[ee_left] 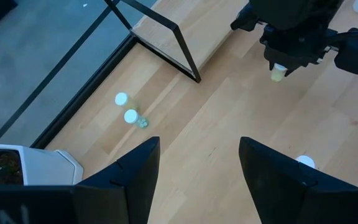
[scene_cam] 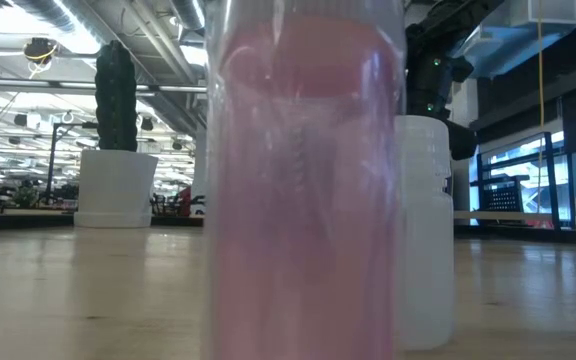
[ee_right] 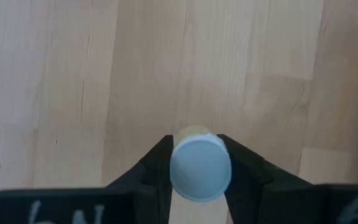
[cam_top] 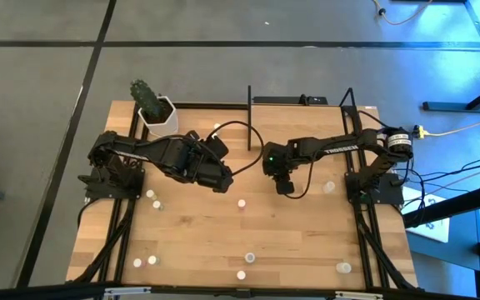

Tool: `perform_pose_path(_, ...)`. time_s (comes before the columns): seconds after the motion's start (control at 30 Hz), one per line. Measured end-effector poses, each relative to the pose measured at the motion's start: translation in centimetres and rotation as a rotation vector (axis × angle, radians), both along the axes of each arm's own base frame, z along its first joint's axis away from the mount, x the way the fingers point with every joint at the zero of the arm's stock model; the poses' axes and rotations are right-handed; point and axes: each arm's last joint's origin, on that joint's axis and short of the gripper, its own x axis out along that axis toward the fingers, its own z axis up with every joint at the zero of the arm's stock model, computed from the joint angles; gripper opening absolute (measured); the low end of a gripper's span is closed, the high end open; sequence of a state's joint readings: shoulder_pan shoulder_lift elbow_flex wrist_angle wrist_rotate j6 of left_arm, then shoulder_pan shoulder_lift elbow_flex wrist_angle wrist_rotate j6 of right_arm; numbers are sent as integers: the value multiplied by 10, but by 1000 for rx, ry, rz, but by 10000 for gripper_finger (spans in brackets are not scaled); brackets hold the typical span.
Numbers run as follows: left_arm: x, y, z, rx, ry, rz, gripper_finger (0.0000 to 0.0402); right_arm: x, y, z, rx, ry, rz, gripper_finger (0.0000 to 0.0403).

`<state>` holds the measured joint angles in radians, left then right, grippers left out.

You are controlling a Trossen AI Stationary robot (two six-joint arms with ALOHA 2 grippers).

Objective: Pick and place medicine bottles onto shelf by color
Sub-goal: Put the bottom right yellow pill bottle on the shelf

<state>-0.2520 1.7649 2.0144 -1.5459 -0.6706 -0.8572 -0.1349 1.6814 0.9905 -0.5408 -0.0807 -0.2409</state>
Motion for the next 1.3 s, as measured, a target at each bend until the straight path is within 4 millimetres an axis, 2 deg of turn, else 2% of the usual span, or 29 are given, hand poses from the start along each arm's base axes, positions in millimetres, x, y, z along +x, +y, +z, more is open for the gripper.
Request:
perform_pose_path(0.13, 0, 0, 0, 0, 0, 0, 213, -1, 0, 2, 6, 1, -15, 109)
perform_pose_path(0.27, 0, 0, 0, 0, 0, 0, 213, -4, 0, 12, 7, 10, -34, 130)
perform_pose_path(0.43, 0, 0, 0, -3, 2, -3, 213, -11, -4, 38, 25, -36, -92, 114)
perform_pose_path(0.53, 0, 0, 0, -3, 2, -3, 213, -22, -11, 57, 24, -79, -136, 108)
perform_pose_path(0.77, 0, 0, 0, -3, 1, -3, 213, -56, -39, 93, 45, -165, -389, 126)
perform_pose_path(0.9, 1, 0, 0, -4, -4, -2, 213, -77, -57, 106, -15, -185, -585, 117)
perform_pose_path(1.03, 1, 0, 0, -5, -7, -1, 213, -96, -76, 111, -37, -179, -761, 110)
perform_pose_path(1.3, 4, 6, 1, -10, -31, 19, 213, -123, -114, 109, -16, -160, -1027, 122)
